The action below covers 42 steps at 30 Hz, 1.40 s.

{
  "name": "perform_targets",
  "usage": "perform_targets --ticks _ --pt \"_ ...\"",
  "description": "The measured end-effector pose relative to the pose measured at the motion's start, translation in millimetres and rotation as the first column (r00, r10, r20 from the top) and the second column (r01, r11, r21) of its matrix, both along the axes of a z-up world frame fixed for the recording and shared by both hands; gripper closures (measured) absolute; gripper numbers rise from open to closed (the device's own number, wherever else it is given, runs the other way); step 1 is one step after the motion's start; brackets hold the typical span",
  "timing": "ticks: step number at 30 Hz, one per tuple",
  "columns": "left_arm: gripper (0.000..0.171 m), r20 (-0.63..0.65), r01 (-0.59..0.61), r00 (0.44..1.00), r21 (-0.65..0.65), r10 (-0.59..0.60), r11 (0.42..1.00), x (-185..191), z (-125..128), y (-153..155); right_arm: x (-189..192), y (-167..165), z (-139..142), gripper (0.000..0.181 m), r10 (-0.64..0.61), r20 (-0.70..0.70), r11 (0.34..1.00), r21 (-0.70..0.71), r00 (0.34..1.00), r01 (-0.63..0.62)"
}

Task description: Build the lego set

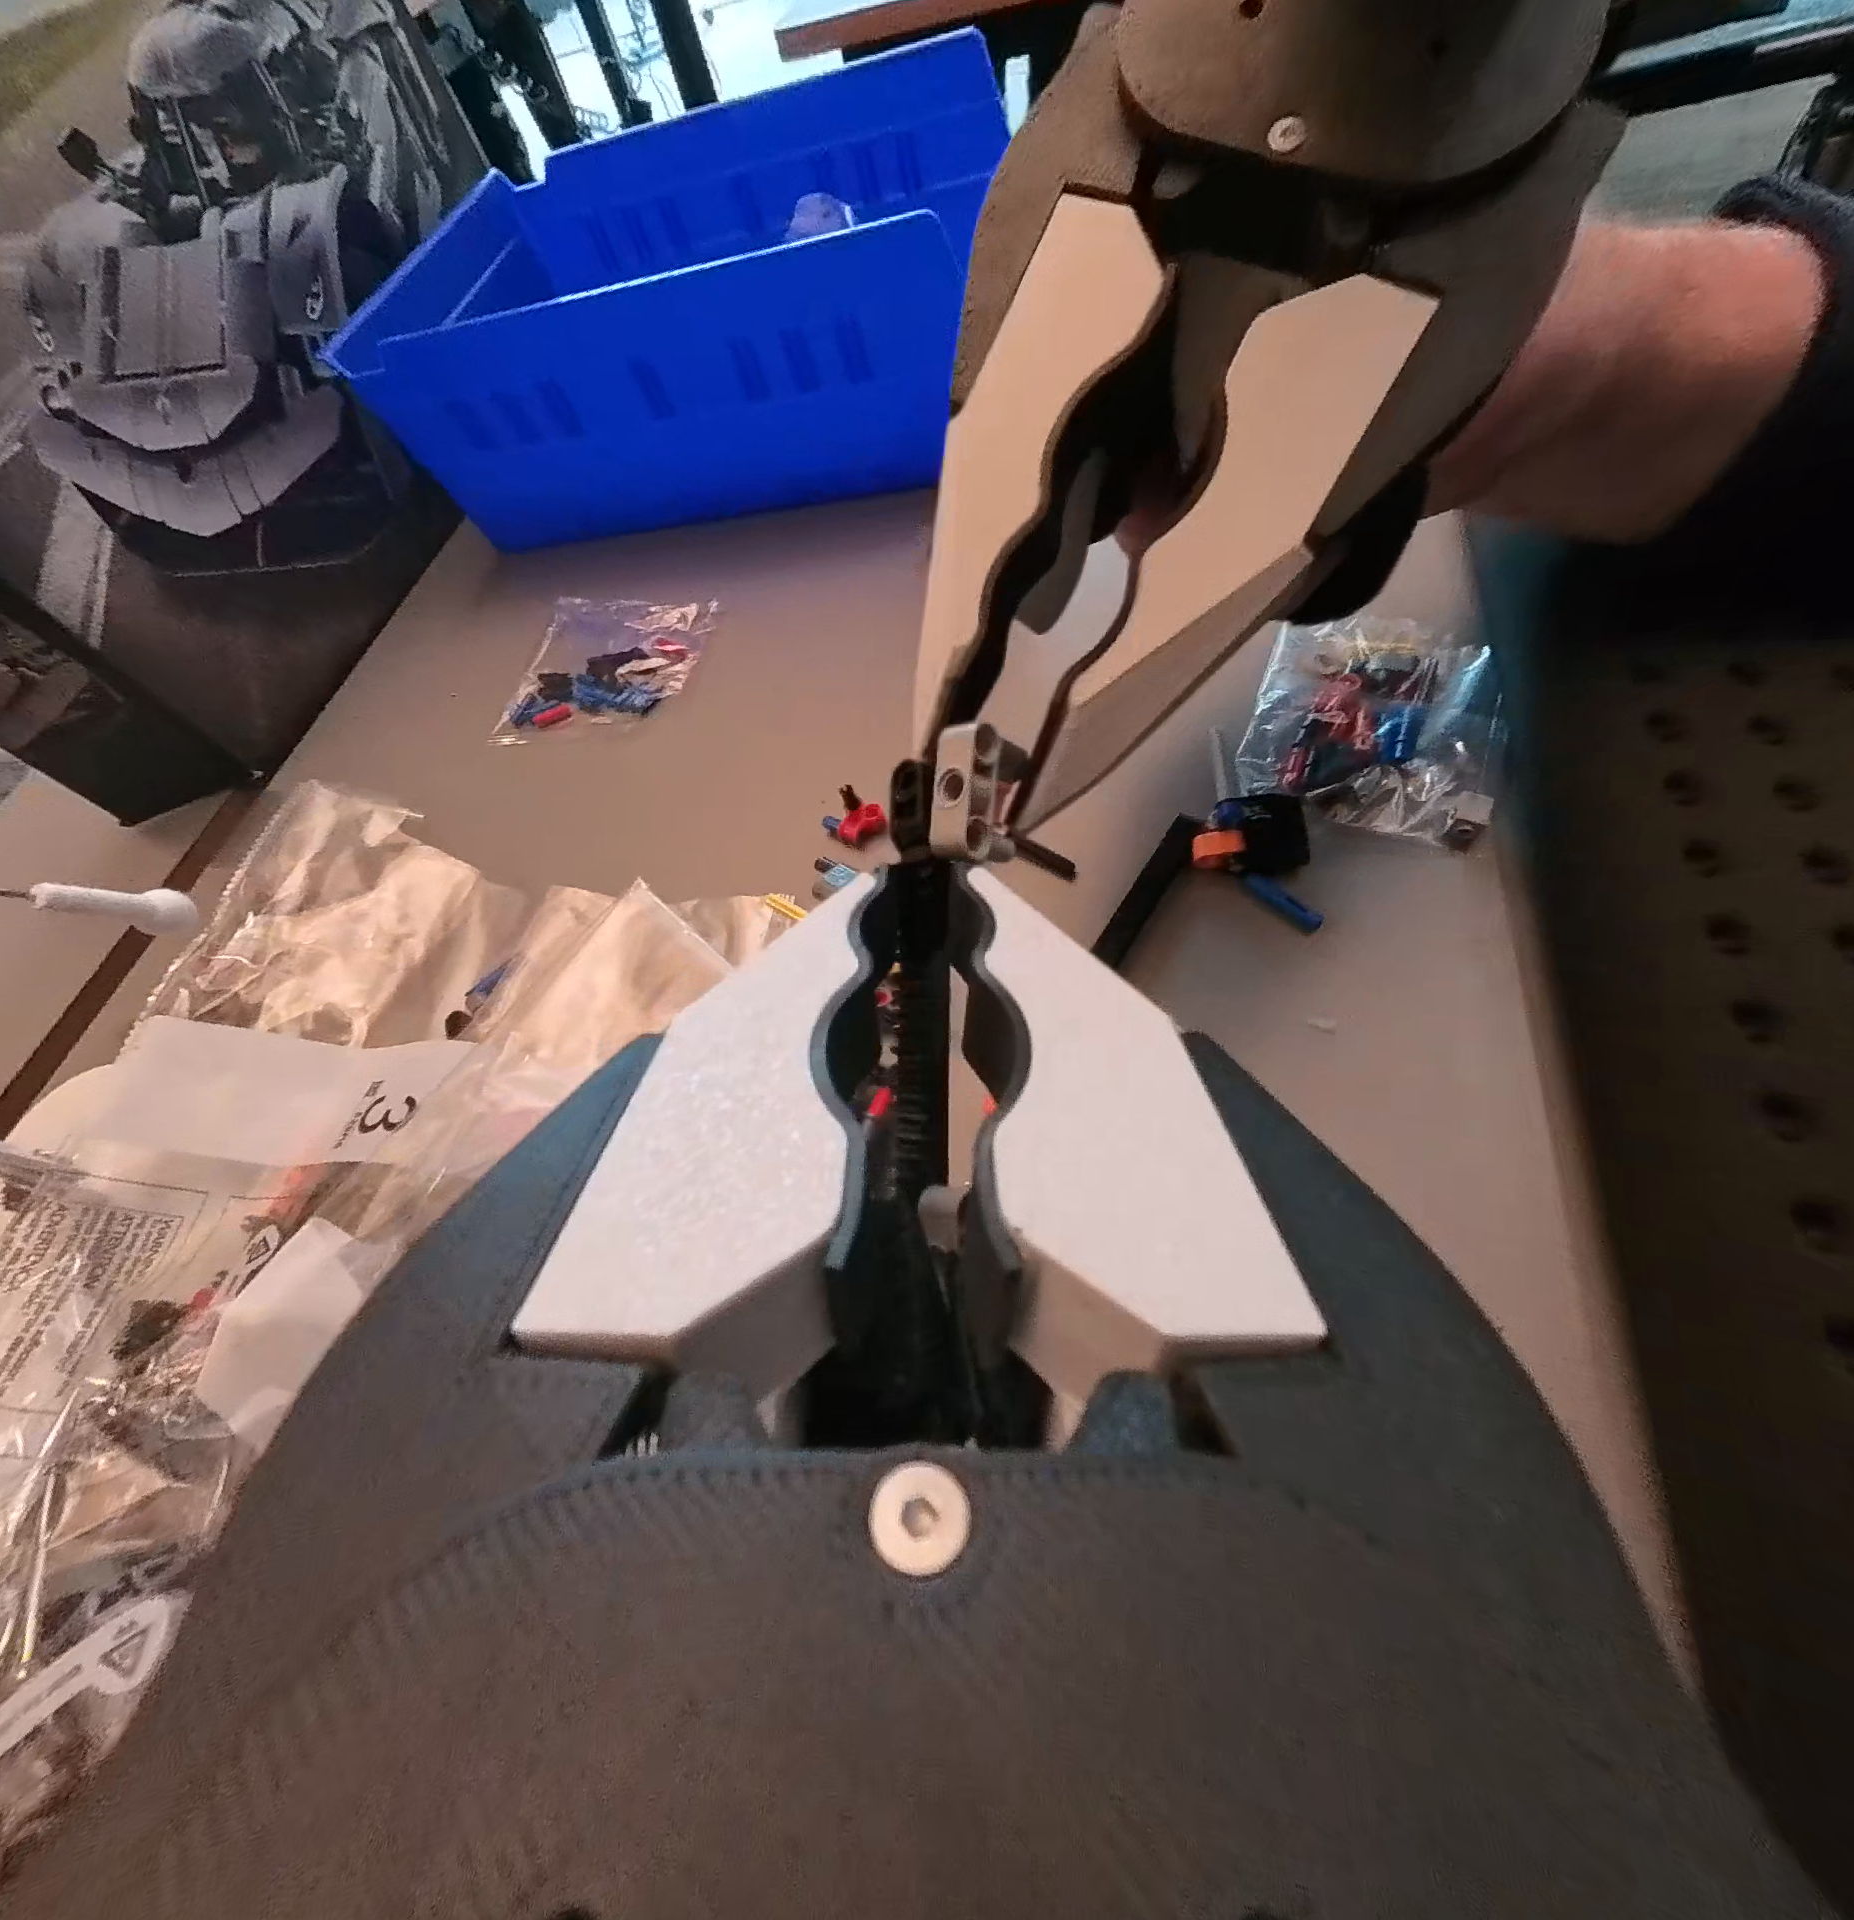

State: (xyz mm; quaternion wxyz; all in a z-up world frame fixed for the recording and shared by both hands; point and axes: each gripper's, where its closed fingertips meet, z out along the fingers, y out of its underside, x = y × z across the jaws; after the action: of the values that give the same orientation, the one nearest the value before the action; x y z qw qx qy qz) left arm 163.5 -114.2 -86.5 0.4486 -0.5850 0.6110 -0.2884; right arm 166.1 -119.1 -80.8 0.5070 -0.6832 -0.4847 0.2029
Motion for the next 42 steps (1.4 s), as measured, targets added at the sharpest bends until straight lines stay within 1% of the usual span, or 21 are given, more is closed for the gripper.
perform_targets --ticks 6,8,10,12,15,17,21,23,25,26,28,29,33,35,38,40,42 --pt "0.163 0.024 0.003 1.000 -0.082 -0.001 0.997 2 0 -1 4 0 1 0.170 -0.019 0.049 0.999 0.038 0.999 0.017" --pt "0.163 0.038 0.008 0.999 -0.111 -0.004 0.994 3 2 -3 5 0 2 0.174 -0.035 0.089 0.995 0.097 0.995 0.027" --pt "0.163 0.043 0.010 0.999 -0.142 -0.004 0.990 3 2 -4 6 0 3 0.175 -0.043 0.099 0.993 0.110 0.994 0.032" --pt "0.163 0.034 0.009 0.999 -0.145 -0.004 0.989 3 0 -3 7 1 1 0.176 -0.043 0.085 0.996 0.075 0.995 0.036" --pt "0.163 0.024 0.032 0.999 -0.172 -0.029 0.985 3 -4 -6 6 0 1 0.177 -0.019 0.021 1.000 -0.019 1.000 0.019" --pt "0.161 -0.009 0.029 1.000 -0.091 -0.030 0.995 3 -5 -5 5 -1 0 0.178 -0.012 -0.009 0.998 -0.065 1.000 0.011" --pt "0.139 -0.069 0.020 0.998 0.078 -0.015 0.997 3 -7 -4 10 3 -3 0.181 -0.040 -0.056 0.989 -0.147 0.998 0.031" --pt "0.140 -0.084 0.045 0.996 0.165 -0.032 0.985 5 -6 -8 9 2 -1 0.181 -0.030 -0.085 0.985 -0.172 0.996 0.015" --pt "0.148 -0.096 0.047 0.995 0.234 -0.025 0.971 8 -5 -10 7 0 -4 0.181 -0.020 -0.089 0.979 -0.203 0.996 0.001" --pt "0.148 -0.110 0.040 0.994 0.264 -0.011 0.964 8 -6 -9 6 -1 -5 0.181 -0.014 -0.086 0.980 -0.200 0.996 -0.004" --pt "0.154 -0.157 0.041 0.988 0.279 0.003 0.959 8 -14 -7 4 -2 -6 0.181 -0.007 -0.084 0.978 -0.208 0.996 -0.011" --pt "0.163 -0.166 0.054 0.986 0.267 -0.009 0.962 7 -17 -9 5 -1 -8 0.181 -0.012 -0.078 0.978 -0.209 0.997 -0.005" --pt "0.165 -0.135 0.037 0.991 0.279 0.001 0.959 4 -11 -4 6 -3 3 0.181 0.007 -0.122 0.985 -0.172 0.993 -0.028" --pt "0.165 -0.127 0.053 0.992 0.292 -0.016 0.955 5 -8 -8 5 -6 8 0.181 0.027 -0.139 0.988 -0.144 0.990 -0.047" --pt "0.166 -0.134 0.057 0.991 0.328 -0.014 0.943 5 -8 -7 1 -10 16 0.176 0.064 -0.184 0.988 -0.128 0.981 -0.088" --pt "0.165 -0.124 0.055 0.992 0.354 -0.012 0.934 5 -6 -7 0 -13 18 0.168 0.082 -0.215 0.983 -0.144 0.973 -0.114" --pt "0.165 -0.123 0.053 0.992 0.368 -0.007 0.929 5 -4 -6 0 -13 19 0.166 0.089 -0.217 0.983 -0.137 0.972 -0.120"
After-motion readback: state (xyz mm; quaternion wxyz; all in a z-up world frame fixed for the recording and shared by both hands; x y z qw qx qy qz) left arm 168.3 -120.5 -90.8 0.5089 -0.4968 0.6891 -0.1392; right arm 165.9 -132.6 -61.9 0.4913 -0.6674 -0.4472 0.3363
